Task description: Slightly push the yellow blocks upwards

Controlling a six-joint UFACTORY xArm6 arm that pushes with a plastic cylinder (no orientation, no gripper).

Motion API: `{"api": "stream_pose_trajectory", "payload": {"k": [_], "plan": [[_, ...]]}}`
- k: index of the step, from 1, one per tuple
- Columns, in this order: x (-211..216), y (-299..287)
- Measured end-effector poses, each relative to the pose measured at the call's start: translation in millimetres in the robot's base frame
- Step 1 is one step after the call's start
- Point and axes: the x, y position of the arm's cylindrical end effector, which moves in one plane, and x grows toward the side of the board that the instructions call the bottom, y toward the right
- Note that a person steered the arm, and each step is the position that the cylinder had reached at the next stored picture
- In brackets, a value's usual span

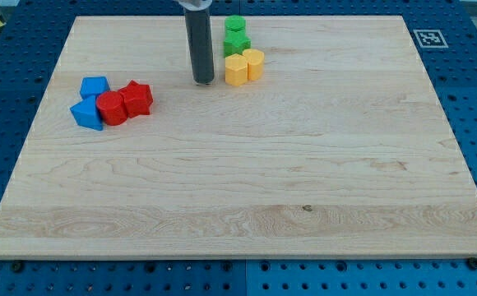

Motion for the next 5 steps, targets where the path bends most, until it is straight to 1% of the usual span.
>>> {"api": "stream_pose_trajectory", "payload": {"k": [1,2,5], "plan": [[9,14],[11,16],[6,59]]}}
